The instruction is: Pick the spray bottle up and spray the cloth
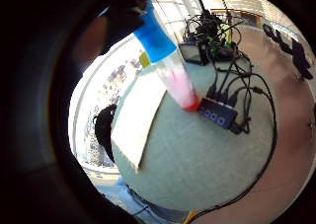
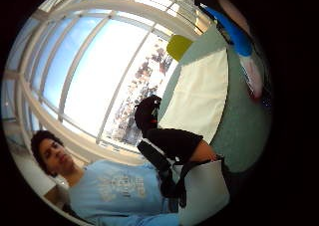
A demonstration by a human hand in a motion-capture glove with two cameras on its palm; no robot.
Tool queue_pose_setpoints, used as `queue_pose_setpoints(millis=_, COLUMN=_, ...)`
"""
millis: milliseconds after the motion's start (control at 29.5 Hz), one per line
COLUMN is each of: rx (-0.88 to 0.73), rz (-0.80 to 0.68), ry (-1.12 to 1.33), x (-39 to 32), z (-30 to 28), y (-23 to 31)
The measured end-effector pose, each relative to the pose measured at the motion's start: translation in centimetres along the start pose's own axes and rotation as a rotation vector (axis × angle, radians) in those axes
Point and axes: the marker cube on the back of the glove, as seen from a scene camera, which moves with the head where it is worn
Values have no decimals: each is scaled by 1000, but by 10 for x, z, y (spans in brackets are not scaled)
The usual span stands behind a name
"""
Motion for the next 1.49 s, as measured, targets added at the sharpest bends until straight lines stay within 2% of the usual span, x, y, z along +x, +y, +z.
queue_pose_setpoints(millis=169, rx=101, rz=62, ry=-134, x=28, z=4, y=-34)
queue_pose_setpoints(millis=407, rx=41, rz=176, ry=-292, x=62, z=26, y=-56)
queue_pose_setpoints(millis=813, rx=7, rz=236, ry=-381, x=92, z=55, y=-85)
queue_pose_setpoints(millis=1491, rx=60, rz=211, ry=-299, x=95, z=84, y=-96)
